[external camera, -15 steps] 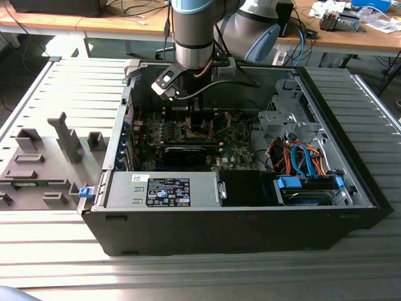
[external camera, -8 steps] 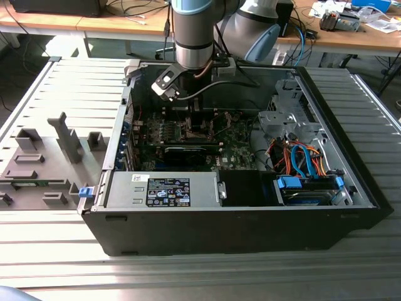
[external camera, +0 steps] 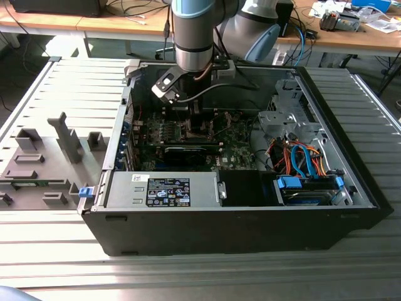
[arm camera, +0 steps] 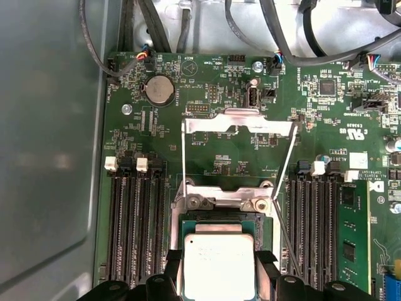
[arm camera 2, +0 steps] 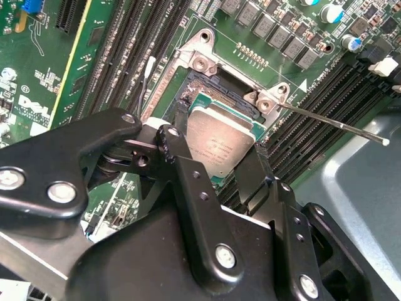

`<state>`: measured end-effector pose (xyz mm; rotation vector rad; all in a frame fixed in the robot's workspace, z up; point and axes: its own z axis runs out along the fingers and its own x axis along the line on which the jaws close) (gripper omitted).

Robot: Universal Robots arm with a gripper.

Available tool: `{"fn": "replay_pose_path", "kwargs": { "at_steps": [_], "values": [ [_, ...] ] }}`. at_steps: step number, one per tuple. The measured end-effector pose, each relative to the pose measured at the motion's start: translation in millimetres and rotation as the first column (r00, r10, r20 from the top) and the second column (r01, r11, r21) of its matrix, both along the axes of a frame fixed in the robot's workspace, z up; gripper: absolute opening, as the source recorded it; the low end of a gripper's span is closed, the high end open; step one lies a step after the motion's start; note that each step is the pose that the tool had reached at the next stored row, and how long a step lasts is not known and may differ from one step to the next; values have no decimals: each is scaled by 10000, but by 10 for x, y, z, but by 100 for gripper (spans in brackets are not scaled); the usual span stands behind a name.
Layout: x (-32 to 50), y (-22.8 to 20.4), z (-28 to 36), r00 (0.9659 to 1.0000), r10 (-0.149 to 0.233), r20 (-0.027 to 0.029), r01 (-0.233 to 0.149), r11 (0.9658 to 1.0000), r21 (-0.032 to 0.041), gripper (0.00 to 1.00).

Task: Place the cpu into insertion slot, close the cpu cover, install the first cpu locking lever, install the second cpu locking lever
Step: 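Place the cpu into insertion slot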

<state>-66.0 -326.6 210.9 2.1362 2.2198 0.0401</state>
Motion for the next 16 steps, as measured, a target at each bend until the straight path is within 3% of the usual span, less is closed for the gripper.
{"fn": "replay_pose_path", "kwargs": {
  "at_steps": [3, 7, 16],
  "values": [
    [1, -18, -16, 10000, 2, 0, -2, 10000, 1, 54],
    [3, -76, -54, 10000, 2, 1, -2, 10000, 3, 54],
    [20, -85, -142, 10000, 1, -4, -1, 10000, -3, 54]
  ]
}}
